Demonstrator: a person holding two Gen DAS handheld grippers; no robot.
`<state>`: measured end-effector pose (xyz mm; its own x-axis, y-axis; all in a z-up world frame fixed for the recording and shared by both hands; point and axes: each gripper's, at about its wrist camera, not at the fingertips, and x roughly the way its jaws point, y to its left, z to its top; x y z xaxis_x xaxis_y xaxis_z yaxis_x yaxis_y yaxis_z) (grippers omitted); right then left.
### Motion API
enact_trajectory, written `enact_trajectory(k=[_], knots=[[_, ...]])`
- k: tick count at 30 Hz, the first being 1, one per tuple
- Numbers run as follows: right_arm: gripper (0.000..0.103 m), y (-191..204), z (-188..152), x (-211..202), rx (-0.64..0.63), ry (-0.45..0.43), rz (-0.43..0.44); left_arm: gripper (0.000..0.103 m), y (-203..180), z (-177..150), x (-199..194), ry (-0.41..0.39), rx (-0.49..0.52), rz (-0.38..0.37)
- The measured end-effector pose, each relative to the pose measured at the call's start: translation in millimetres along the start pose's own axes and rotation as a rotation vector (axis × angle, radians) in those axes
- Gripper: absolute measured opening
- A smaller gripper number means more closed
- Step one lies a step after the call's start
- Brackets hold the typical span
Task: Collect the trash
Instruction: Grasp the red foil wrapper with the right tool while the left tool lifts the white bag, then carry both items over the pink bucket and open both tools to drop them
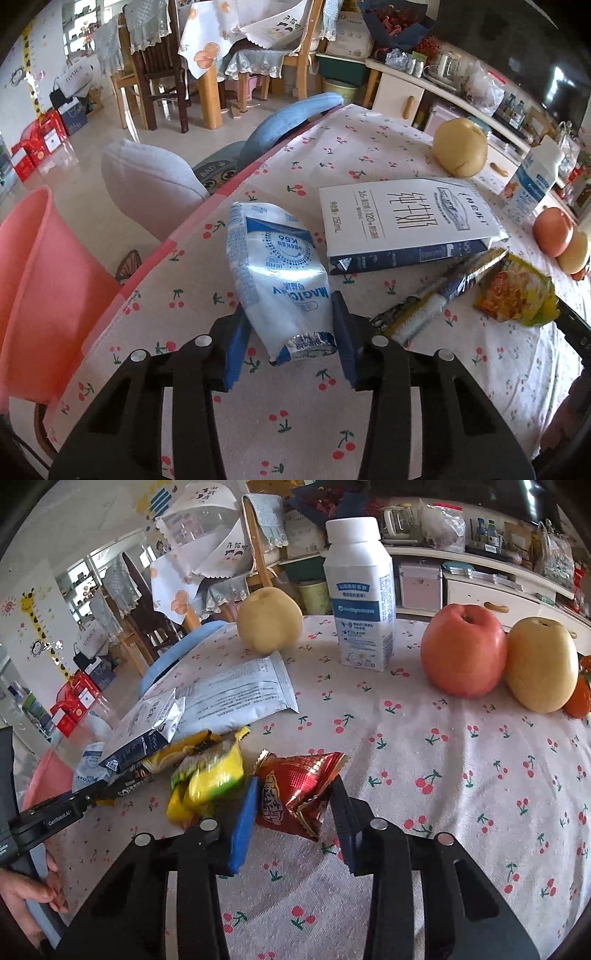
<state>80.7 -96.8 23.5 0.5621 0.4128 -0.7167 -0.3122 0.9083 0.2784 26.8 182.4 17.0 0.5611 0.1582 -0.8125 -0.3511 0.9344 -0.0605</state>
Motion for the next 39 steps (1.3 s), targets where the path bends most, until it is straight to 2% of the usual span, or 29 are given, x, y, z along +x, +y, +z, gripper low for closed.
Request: enact_trajectory(k=[7,17,27,39], knots=[[0.035,6,-5,-20,-0.035,-0.04,-0.04,0.041,8,-7,-8,0.005,-0.027,-0.072],[0.034,8,-14,-59,-0.027,-0.115,-0.072,0.041,19,-12,-32,-0.043,-0.038,-0.162],[0.034,21,-27,-96,0.004,-0.152,-0.047,0.04,10,-23,-62,-0.122,0.014,-0.185],[0.034,72,-50,-122,-0.05,-0.17,-0.021,0.04,14,-34,-88,-0.189,0.056,-0.208]])
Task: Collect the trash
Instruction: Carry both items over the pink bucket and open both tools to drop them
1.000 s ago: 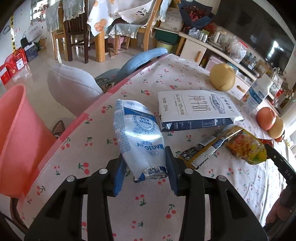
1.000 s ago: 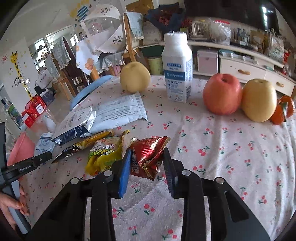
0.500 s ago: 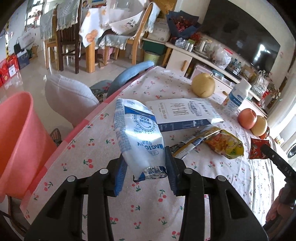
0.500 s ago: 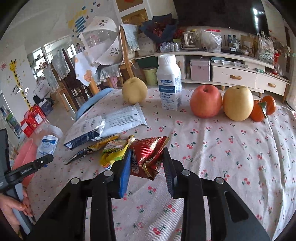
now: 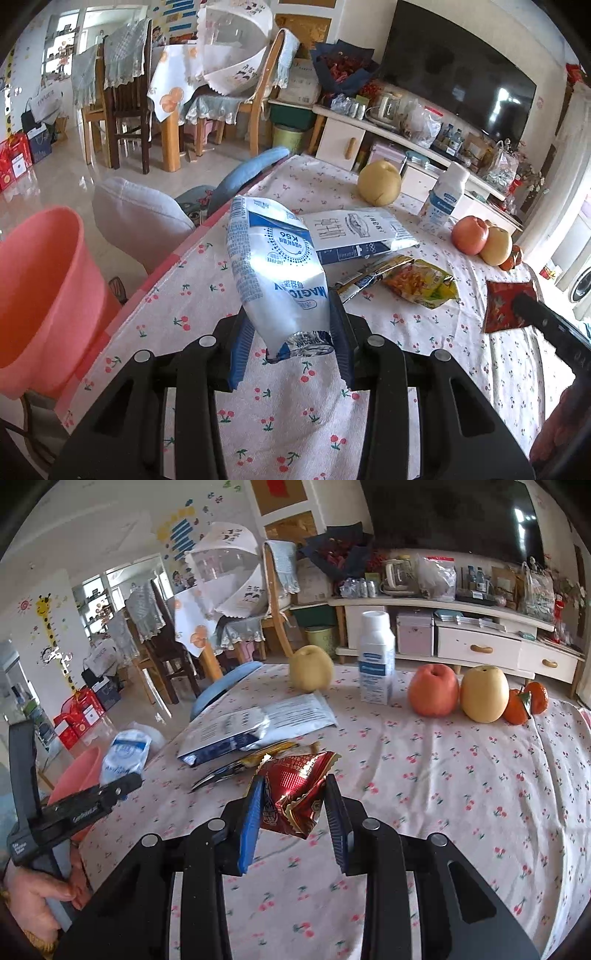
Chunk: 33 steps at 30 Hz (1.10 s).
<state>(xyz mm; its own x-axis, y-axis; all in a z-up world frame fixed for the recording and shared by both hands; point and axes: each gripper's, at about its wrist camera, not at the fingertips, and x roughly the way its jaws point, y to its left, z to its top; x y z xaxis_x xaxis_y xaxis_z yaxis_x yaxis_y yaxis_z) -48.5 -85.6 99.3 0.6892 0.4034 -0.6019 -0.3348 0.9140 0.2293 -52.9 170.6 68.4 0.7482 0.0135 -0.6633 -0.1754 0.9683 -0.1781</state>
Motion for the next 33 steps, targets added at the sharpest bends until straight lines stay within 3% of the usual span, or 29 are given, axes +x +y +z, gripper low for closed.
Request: enact_trajectory(k=[15,21,26,33], knots=[[0.034,89,-8,-23,-0.044,-0.016,0.079,0.04,43,7,-36,-0.039,-0.027,-0.036],[0.034,151,0,-22,-0.099,-0.023,0.163,0.041,78,15,-67,-0.087,-0.038,0.001],[0.034,217,7,-11,-0.17,-0.014,0.257,0.041,129,19,-94,-0.126,-0.073,0.066],[0.034,305,9,24,-0.288,0.023,0.338,0.041,190,20,-102,-0.128,-0.141,0.124]])
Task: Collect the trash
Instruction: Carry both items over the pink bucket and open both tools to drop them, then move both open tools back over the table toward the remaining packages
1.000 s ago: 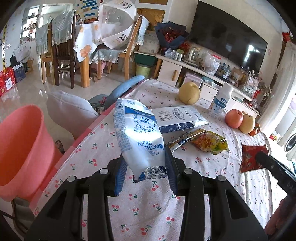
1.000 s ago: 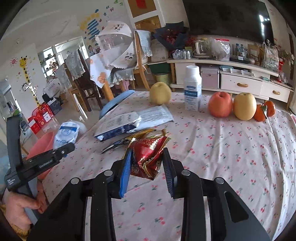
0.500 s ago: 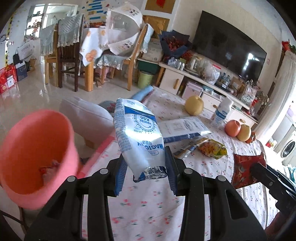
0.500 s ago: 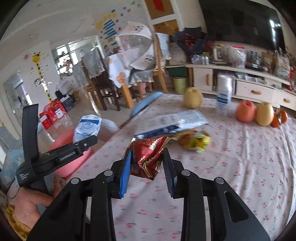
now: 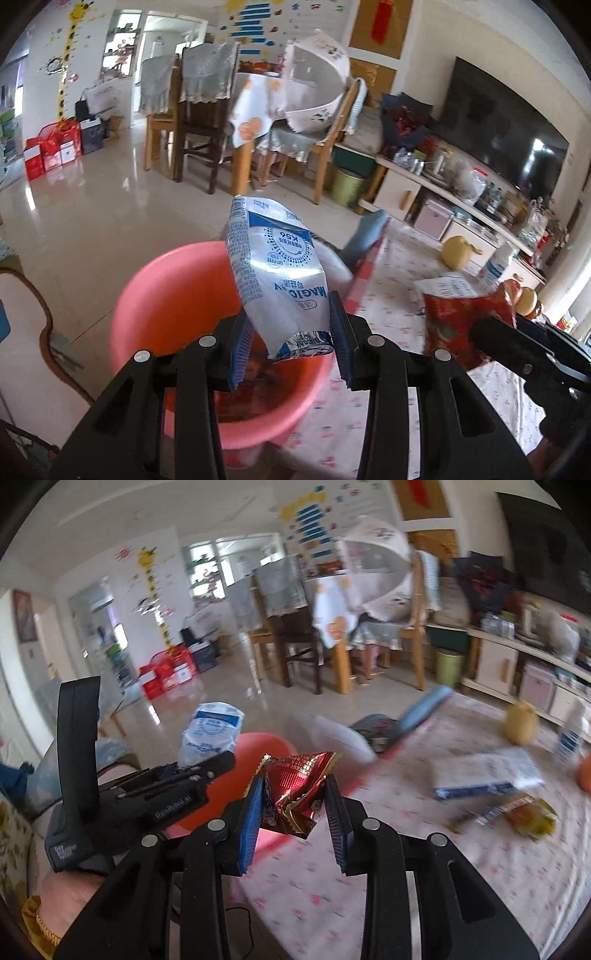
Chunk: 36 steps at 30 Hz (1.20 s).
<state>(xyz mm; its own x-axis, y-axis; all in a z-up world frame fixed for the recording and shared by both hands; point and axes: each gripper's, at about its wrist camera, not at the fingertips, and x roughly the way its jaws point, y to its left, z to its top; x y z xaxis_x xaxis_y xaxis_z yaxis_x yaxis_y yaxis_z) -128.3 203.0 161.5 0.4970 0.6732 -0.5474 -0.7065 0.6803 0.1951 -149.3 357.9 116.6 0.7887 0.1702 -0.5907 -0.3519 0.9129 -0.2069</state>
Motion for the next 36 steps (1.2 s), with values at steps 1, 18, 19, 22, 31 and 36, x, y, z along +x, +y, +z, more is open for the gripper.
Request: enact_trajectory(k=[1,18,19,22,31,36], knots=[[0.034,8,3,11,-0.012,0.008,0.009,0.041,7,0,3,0.005,-0.006,0.006],[0.082,7,-8,84,0.105,0.09,0.008,0.082,76,-13,31,0.066,-0.096,0.128],[0.087,2,-10,78,0.114,0.083,-0.004,0.083,74,-13,27,0.054,-0.088,0.138],[0.089,-7,-15,62,0.133,0.065,-0.028,0.087,64,-12,18,0.024,-0.055,0.131],[0.09,-21,-37,21,0.094,0.061,-0.135,0.088,28,-10,5,0.017,0.005,0.077],[0.092,-29,-50,-1,0.111,0.057,-0.155,0.088,8,-12,-5,-0.004,0.051,0.047]])
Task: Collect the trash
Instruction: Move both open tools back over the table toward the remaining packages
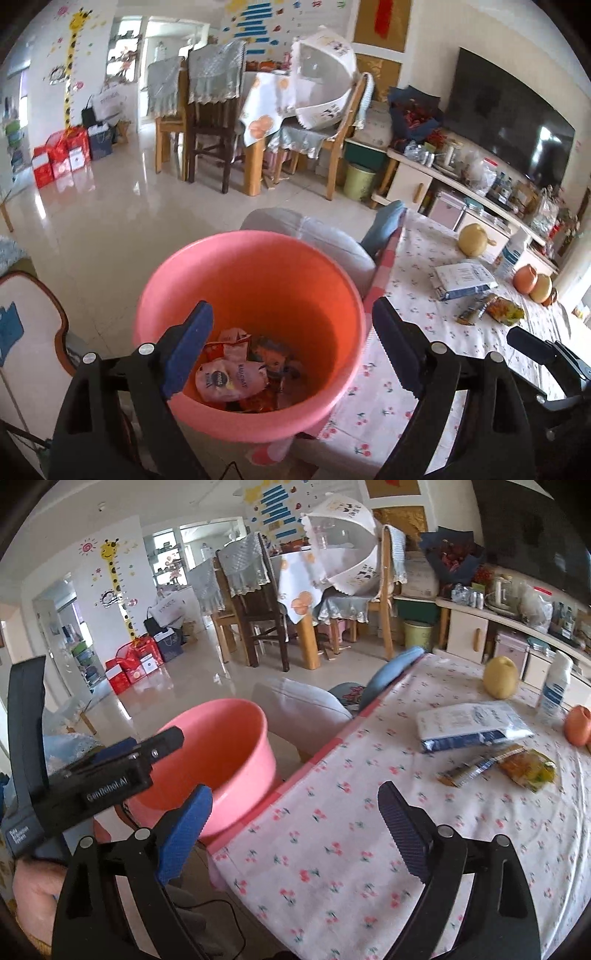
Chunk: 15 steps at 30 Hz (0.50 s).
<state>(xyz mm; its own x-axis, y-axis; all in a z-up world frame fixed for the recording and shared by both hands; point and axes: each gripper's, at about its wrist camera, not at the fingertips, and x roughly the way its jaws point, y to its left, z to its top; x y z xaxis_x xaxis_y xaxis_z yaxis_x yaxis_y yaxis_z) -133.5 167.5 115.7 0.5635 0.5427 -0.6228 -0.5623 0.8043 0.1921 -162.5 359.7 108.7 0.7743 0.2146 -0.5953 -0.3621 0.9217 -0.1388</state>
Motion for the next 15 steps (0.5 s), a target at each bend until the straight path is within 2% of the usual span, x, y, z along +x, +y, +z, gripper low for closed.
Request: enact_trajectory(k=[15], knots=[[0.094,-38,-26,-46,0.038,-0.019,-0.067,0.088,-68,-6,-27,-0.017,0.136,-0.066]])
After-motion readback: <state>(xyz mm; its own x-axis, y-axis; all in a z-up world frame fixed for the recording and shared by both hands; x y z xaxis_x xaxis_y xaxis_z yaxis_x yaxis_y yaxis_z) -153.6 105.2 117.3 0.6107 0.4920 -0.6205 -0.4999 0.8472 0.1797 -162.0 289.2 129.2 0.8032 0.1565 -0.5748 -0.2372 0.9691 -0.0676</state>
